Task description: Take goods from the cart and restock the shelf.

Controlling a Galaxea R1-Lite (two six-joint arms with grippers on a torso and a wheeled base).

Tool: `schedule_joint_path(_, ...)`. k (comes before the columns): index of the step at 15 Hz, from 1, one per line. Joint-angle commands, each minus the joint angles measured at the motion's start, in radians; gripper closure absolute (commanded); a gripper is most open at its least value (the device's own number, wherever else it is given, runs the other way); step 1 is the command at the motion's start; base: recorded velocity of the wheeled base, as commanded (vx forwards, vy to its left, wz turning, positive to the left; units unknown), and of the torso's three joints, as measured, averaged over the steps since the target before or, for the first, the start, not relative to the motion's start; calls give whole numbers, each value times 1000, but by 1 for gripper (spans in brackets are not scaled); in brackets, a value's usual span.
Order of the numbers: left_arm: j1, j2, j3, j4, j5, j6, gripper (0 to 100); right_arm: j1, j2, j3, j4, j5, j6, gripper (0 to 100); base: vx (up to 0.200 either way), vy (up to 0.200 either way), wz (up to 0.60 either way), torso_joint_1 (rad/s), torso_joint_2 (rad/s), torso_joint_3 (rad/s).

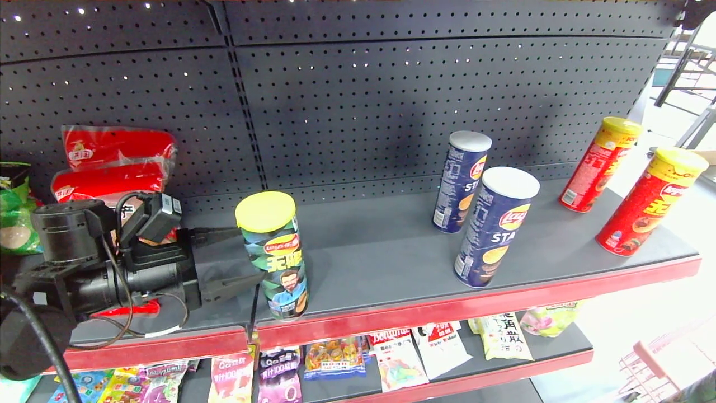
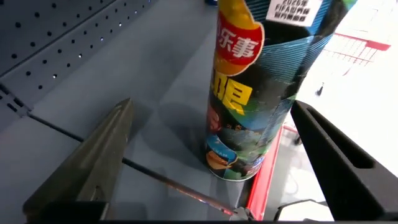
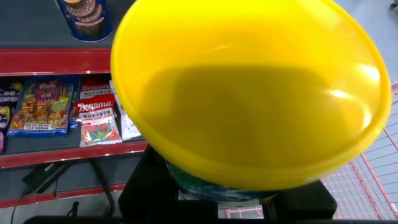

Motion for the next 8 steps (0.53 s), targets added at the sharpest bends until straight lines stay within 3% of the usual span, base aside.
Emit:
schedule_joint_path(1,0,4,1,-1,2,-1,0,1,2,1,0,0,-1,100,0,0,0,0,0,0)
schedule_joint_path(8,2,4,1,-1,22,-2,0,1,-1,1,0,0,-1,100,0,0,0,0,0,0)
